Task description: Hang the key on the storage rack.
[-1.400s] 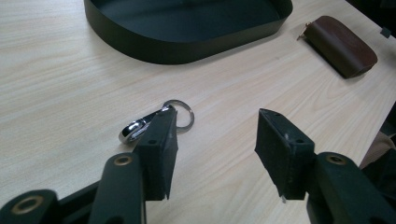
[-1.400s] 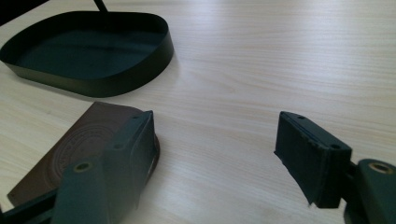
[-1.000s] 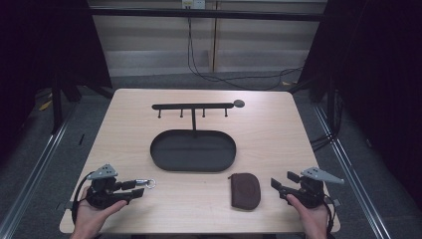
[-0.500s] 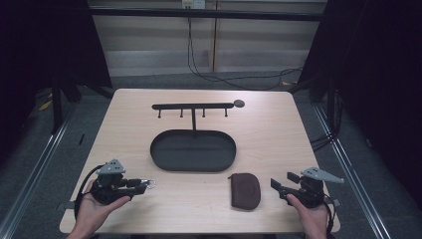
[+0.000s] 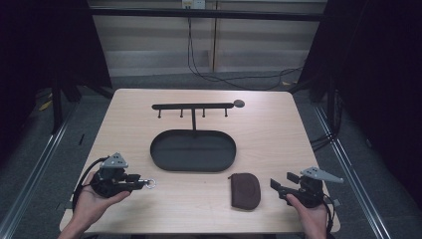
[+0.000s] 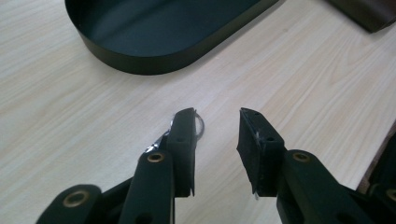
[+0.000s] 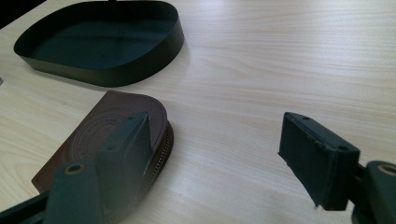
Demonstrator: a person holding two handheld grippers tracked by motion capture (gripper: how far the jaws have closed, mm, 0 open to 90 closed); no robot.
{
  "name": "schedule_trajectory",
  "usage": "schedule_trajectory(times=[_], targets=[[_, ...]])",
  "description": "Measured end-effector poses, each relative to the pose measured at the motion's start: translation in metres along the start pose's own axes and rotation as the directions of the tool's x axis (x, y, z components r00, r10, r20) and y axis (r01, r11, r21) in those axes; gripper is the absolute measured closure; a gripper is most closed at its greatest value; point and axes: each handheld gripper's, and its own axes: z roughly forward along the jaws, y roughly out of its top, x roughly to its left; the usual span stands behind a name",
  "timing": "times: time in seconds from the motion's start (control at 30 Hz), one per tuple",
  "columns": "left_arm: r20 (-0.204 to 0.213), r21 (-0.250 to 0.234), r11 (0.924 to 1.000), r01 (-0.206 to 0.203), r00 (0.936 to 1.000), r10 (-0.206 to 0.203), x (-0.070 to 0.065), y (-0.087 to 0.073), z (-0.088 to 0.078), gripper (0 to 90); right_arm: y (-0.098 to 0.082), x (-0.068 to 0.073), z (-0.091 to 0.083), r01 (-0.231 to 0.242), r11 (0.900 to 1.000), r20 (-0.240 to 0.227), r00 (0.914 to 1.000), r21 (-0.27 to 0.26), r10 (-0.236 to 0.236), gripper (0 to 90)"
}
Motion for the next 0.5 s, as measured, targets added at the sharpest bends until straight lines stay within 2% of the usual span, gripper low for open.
schedule_trajectory(times=[0.07, 0.1, 0.17, 0.2, 0.5], targets=[[-0.012, 0.026, 0.9996, -0.014, 0.9998, 0.014, 0.001, 0.004, 0.001, 67.6, 0.000, 0.000, 0.000, 0.000, 1.000, 0.000, 1.0000, 0.000, 0.000, 25.0], [-0.023, 0.040, 0.9987, -0.033, 0.9992, 0.034, 0.002, 0.007, 0.000, 68.9, 0.000, 0.000, 0.000, 0.000, 1.000, 0.001, 1.0000, -0.001, 0.000, 25.0], [-0.025, 0.044, 0.9980, -0.046, 0.9986, 0.047, 0.003, 0.008, 0.000, 72.6, 0.000, 0.000, 0.000, 0.000, 1.000, 0.001, 1.0000, 0.000, 0.000, 25.0], [-0.033, 0.066, 0.9959, -0.061, 0.9975, 0.063, 0.004, 0.011, 0.001, 72.5, 0.000, 0.000, 0.000, 0.001, 1.000, -0.001, 1.0000, 0.001, -0.001, 25.0], [-0.017, 0.142, 0.9860, -0.087, 0.9958, 0.090, 0.010, 0.023, 0.005, 69.8, 0.000, 0.000, 0.001, 0.003, 1.000, -0.001, 1.0000, 0.007, -0.003, 24.6]])
